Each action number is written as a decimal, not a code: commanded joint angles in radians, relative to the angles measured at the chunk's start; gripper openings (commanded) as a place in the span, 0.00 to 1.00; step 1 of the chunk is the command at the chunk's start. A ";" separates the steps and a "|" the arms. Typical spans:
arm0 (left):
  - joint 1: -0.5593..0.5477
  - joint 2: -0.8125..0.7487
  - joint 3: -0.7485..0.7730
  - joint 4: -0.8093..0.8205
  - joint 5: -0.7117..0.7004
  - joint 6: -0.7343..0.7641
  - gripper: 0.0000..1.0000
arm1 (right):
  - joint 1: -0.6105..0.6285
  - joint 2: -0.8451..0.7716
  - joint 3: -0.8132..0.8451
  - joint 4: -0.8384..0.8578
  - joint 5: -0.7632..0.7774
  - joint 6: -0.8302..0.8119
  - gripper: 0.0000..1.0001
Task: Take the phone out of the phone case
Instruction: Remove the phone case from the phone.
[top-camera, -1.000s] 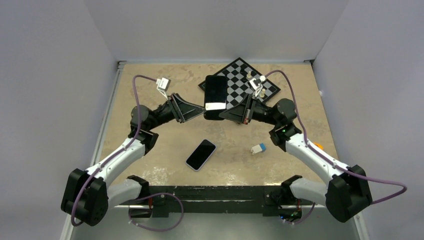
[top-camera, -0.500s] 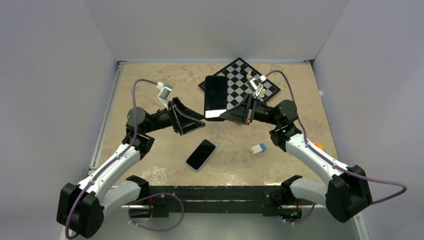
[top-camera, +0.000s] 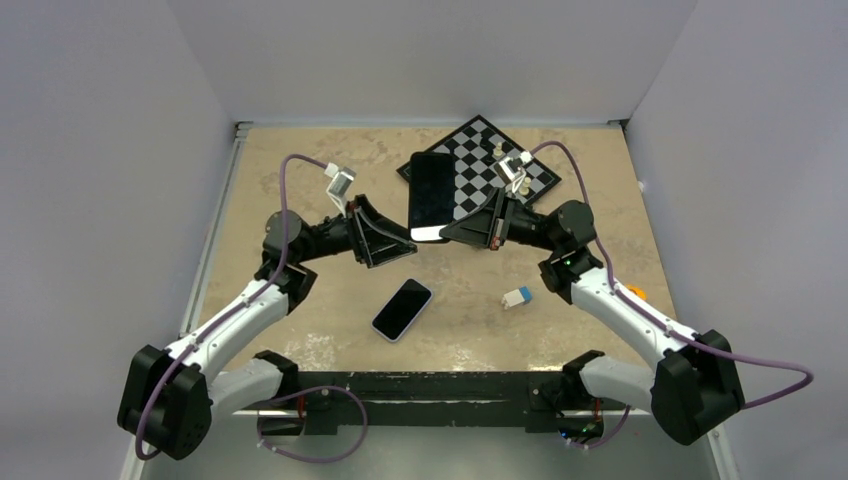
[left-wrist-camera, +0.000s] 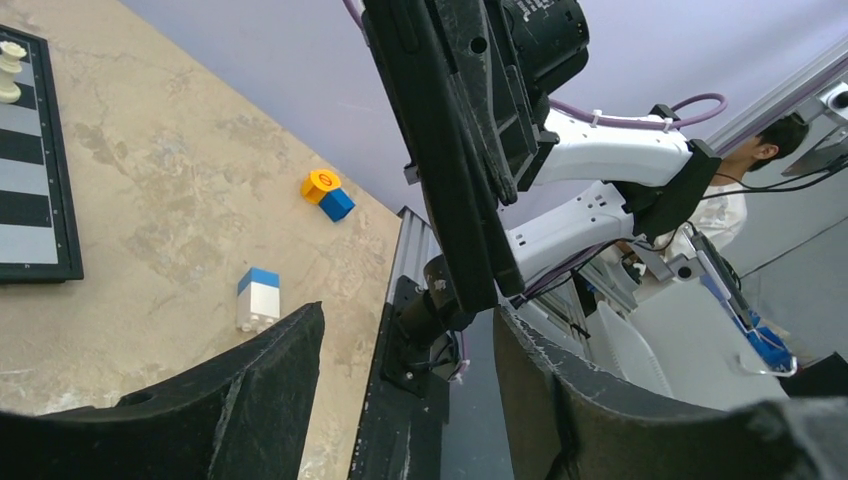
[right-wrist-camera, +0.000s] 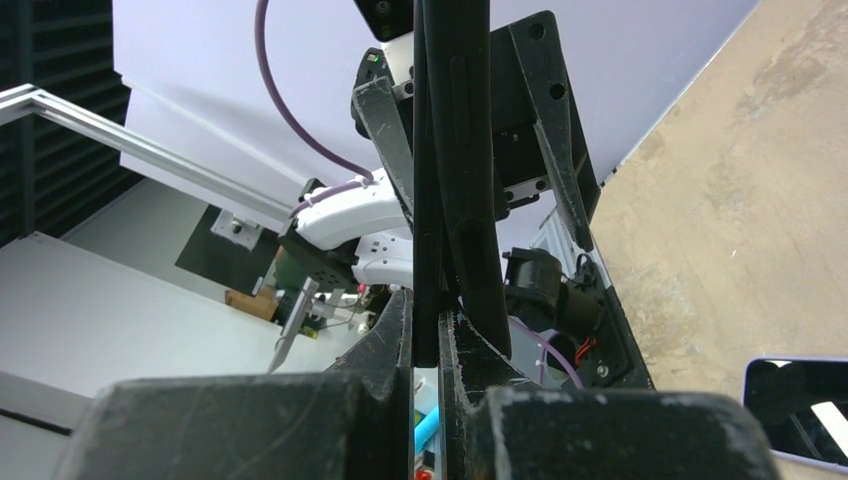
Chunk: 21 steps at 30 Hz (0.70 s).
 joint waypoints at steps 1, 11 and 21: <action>-0.014 -0.002 0.039 0.090 0.021 -0.011 0.67 | -0.003 -0.029 0.003 0.087 -0.001 -0.002 0.00; -0.017 -0.006 0.071 -0.002 -0.020 0.025 0.56 | -0.002 -0.026 0.009 0.112 -0.005 0.014 0.00; -0.017 0.008 0.096 -0.048 -0.059 0.039 0.39 | 0.011 -0.031 0.009 0.112 0.001 0.018 0.00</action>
